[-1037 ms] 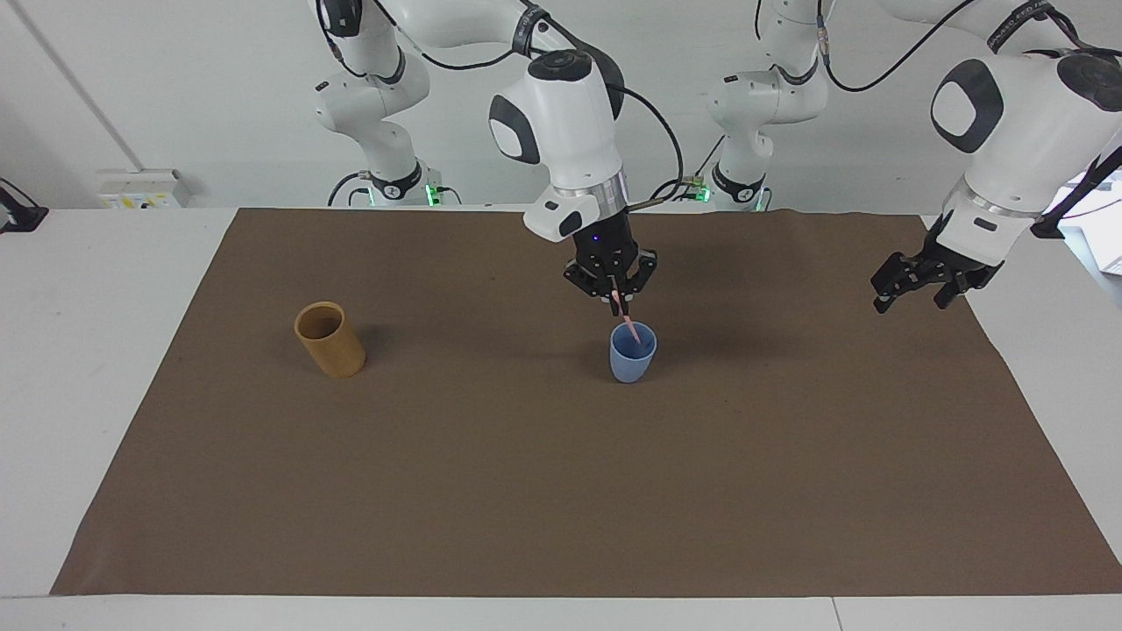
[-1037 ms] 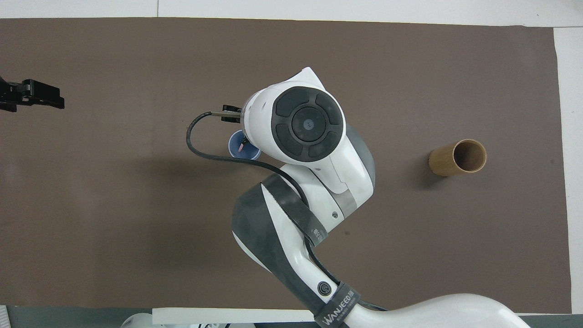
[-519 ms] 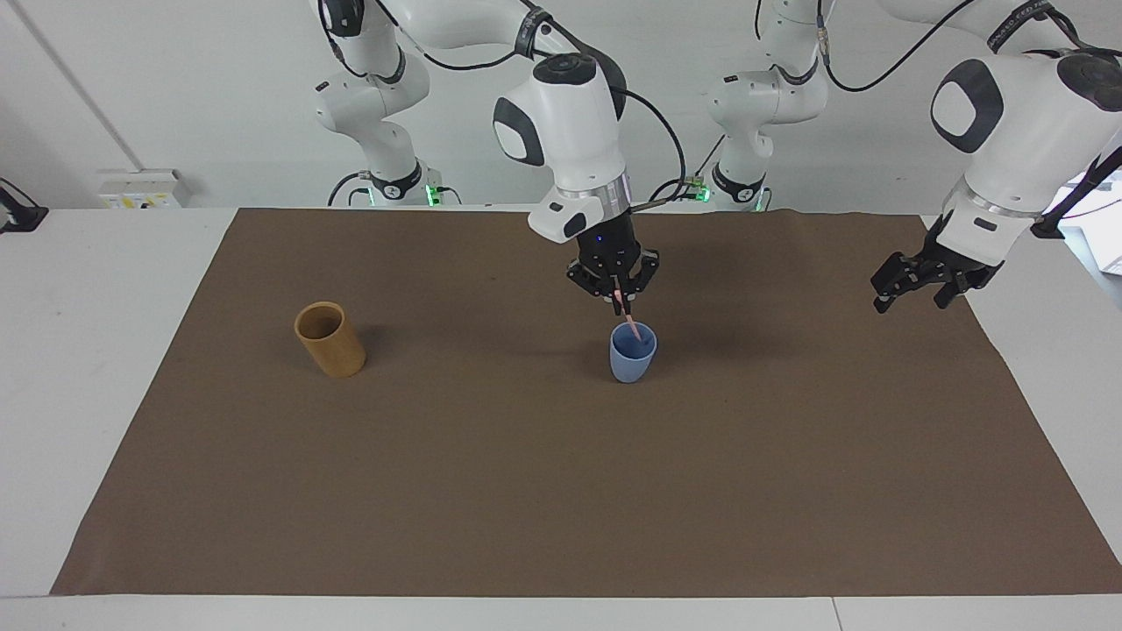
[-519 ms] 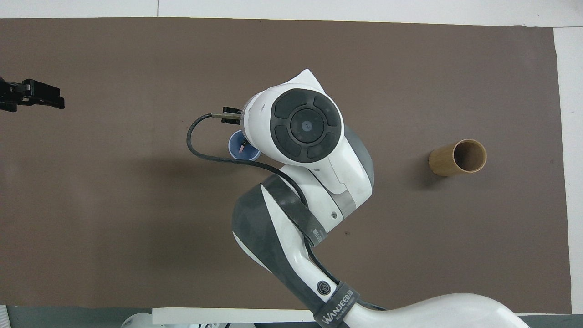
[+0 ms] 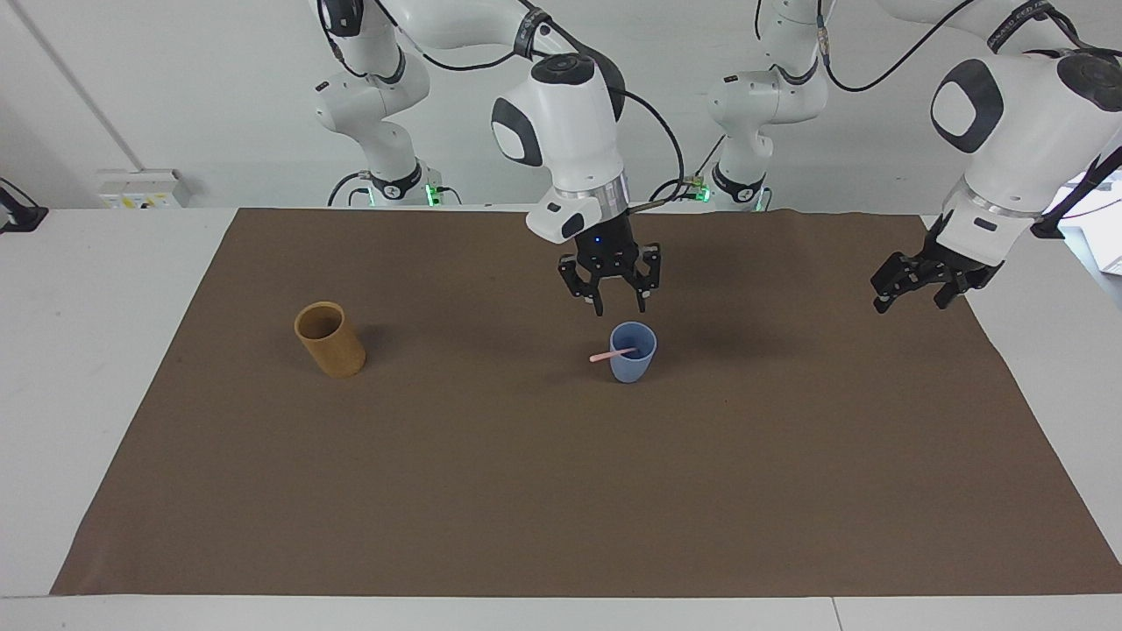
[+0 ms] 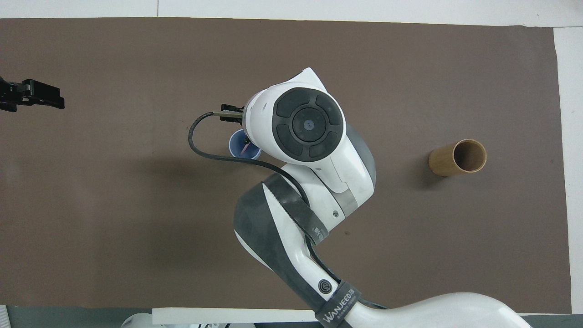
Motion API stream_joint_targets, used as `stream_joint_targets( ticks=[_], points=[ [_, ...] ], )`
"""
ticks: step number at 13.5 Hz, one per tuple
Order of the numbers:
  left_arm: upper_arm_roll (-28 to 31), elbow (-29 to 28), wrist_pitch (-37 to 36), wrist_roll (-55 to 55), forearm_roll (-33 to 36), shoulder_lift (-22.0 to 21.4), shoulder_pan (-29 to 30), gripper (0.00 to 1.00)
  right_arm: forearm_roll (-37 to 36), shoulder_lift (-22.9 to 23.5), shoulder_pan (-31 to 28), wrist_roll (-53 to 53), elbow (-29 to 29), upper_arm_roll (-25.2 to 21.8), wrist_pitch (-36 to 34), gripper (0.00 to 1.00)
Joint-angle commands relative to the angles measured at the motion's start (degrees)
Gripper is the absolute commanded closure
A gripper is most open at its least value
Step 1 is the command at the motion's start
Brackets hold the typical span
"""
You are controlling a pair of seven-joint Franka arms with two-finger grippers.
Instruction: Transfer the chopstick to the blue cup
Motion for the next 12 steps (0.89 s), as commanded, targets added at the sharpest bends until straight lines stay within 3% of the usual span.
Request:
stream_joint_targets(
  ticks=[1, 6, 9, 12],
  points=[
    [0.1, 0.9, -1.1, -0.1, 0.9, 0.3, -0.2, 0.01, -1.2, -1.0, -0.8, 0.4, 0.5, 0.3, -1.0, 0.01],
    [0.1, 0.9, -1.1, -0.1, 1.0, 0.3, -0.2, 0.01, -7.3, -1.4, -4.1, -1.3, 7.7, -0.3, -14.5, 0.01],
    [0.1, 0.9, -1.1, 0.0, 0.9, 0.3, -0.2, 0.01, -7.2, -6.5, -10.8, -8.0, 7.6, -0.2, -21.7, 0.01],
    [0.1, 0.9, -1.0, 0.0, 1.0, 0.3, -0.2, 0.01, -5.5, -11.0, -21.3, -17.7, 7.6, -0.1, -30.2, 0.01]
  ],
)
